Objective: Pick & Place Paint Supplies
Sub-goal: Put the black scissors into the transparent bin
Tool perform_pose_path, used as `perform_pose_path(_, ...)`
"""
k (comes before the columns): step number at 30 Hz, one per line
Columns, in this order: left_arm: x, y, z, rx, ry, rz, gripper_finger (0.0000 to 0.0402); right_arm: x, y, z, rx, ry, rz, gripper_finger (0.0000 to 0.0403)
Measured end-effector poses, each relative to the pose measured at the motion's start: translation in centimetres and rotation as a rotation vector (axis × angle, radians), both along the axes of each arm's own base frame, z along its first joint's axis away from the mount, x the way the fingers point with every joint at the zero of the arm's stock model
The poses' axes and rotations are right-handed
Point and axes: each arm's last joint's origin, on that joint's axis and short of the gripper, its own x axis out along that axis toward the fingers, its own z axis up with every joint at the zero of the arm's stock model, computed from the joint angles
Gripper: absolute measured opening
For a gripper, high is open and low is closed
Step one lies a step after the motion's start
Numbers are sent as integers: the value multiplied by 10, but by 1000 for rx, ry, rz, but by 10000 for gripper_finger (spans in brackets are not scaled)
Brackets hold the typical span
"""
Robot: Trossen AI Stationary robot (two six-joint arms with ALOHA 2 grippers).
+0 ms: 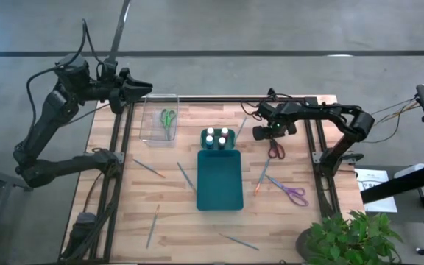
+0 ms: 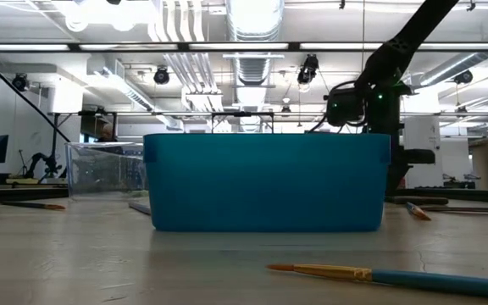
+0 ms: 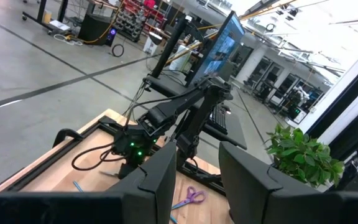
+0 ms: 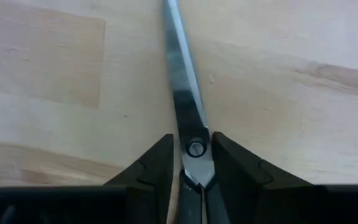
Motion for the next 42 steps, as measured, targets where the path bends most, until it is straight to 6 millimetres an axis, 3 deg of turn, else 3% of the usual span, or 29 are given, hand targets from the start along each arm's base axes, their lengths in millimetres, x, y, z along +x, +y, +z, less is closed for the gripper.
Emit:
perform_pose_path(9,0,0,0,-15,-2,1,129,-2,2,8,-3,-35,15,39)
perform_pose_path(23,0,0,0,-14,-1,1,129,-5,13,45,-89,-173,25,39)
perform_pose_path(32,0,0,0,-7,1,0,129,0,41,88,-183,-423,15,39)
perform_pose_path(37,0,0,-2,9,17,-5,129,11,54,116,-250,-672,8,39)
perform_pose_path(42,8,-7,-7,151,47,-96,129,23,57,143,-338,-943,19,39)
